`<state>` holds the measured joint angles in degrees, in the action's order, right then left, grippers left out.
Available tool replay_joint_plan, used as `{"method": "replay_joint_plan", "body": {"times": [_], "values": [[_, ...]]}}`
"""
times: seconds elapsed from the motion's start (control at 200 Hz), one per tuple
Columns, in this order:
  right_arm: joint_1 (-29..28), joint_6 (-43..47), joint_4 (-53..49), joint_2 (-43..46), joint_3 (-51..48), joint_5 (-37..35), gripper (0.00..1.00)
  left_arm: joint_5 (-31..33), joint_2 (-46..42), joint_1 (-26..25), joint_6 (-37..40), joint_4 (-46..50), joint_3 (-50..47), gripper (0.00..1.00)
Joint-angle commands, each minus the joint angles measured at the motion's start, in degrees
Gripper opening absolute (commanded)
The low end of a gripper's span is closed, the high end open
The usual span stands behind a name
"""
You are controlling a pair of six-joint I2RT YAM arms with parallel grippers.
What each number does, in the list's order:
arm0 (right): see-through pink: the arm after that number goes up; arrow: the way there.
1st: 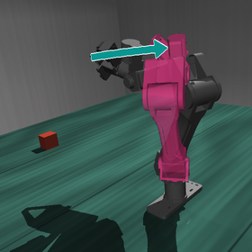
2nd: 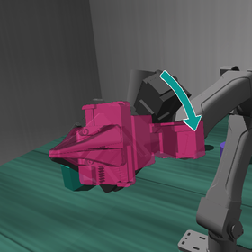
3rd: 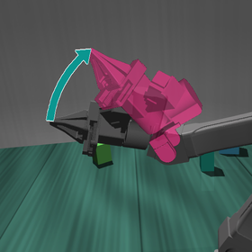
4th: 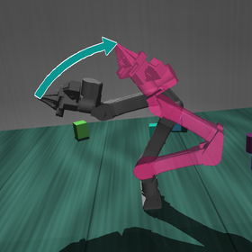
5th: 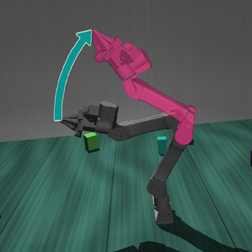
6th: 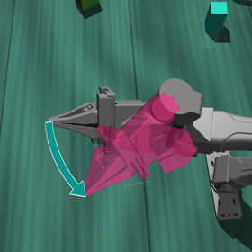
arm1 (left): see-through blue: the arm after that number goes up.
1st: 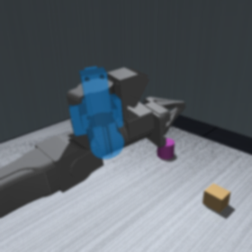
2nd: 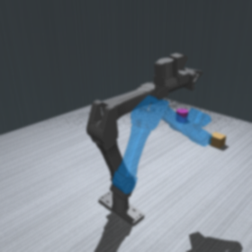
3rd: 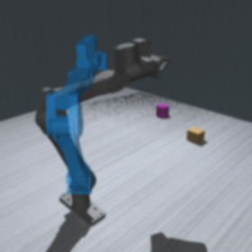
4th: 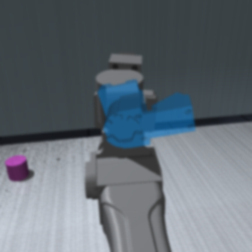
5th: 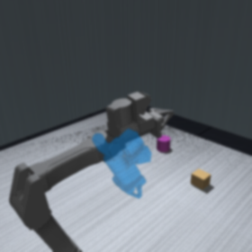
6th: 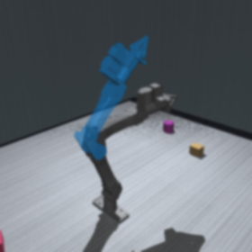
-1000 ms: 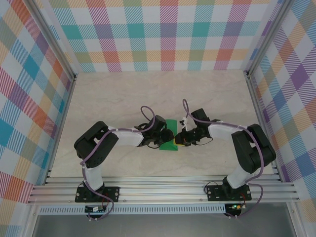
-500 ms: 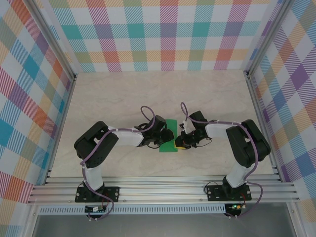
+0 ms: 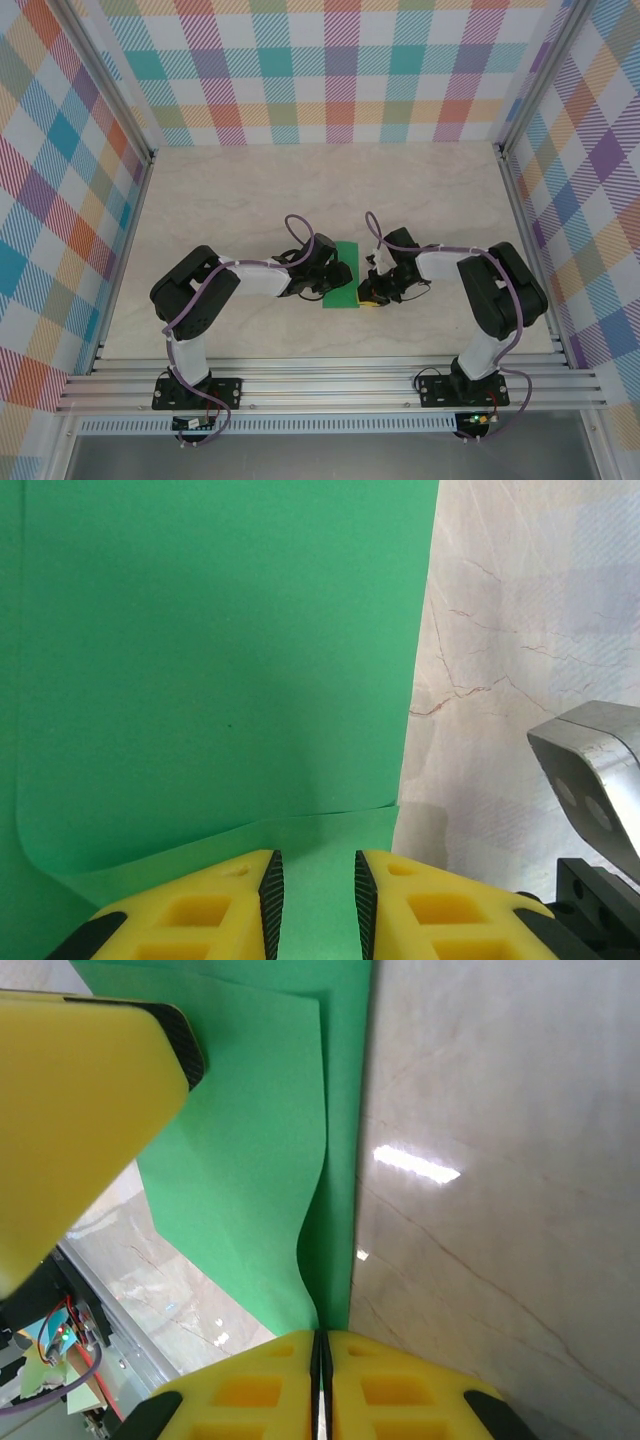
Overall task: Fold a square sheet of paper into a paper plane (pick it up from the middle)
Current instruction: Fold the triangle a second time at the center of the table.
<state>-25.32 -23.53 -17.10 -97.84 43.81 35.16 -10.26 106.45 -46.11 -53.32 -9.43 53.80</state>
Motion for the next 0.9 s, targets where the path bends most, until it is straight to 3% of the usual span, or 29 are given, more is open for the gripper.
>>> {"method": "replay_joint_plan", "body": {"times": [0.0,0.18,0.525,0.895], "values": [[-0.4,0.0,-3.5,3.6,-0.2,-0.7,0.12,0.0,0.9,-1.0,-0.5,1.1,-0.9,0.29],[-0.9,-1.6,-2.0,6.6,0.0,2.1,0.12,0.0,0.9,-0.9,-0.5,1.1,-0.9,0.29],[-3.5,-4.6,0.8,2.0,1.9,0.8,0.11,-0.1,0.8,-1.0,-0.6,1.2,-0.9,0.28],[-3.5,-5.7,0.3,3.0,3.3,0.8,0.11,-0.4,1.0,-0.9,-0.3,1.3,-0.8,0.28]]}}
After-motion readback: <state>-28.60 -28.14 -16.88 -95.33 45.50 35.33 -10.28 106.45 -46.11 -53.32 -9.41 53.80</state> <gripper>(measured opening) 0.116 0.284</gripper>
